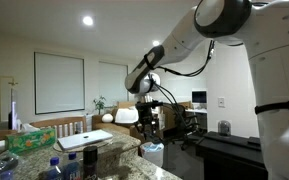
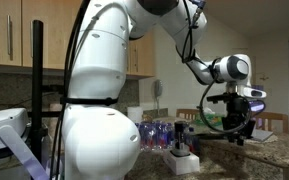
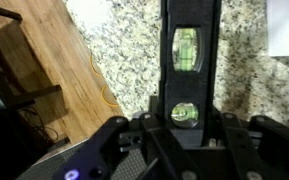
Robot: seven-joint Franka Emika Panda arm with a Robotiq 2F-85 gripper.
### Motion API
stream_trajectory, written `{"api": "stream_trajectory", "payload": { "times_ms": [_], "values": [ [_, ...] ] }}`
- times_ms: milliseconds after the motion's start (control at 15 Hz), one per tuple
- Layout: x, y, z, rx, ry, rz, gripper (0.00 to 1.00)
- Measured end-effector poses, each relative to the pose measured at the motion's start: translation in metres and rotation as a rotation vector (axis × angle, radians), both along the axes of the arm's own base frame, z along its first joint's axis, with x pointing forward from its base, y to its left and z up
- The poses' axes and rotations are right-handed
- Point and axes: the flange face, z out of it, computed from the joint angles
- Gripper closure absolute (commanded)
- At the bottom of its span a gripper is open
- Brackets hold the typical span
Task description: Put the black object, the bottle with a black lid and the white tape on the counter top
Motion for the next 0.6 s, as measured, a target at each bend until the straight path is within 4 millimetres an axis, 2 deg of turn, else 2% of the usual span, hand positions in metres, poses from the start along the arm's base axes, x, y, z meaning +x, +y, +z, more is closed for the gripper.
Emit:
{"api": "stream_trajectory", "payload": {
  "times_ms": [200,333,600],
  "values": [
    [-0.016,-0.013,-0.06,-0.014,0.057,-0.096,0.83],
    [-0.023,-0.014,-0.09,-0.028,0.096,-0.179,0.83],
    [-0.027,-0.018,-0.121,-0.057,0.137,-0.386,0.83]
  ]
}}
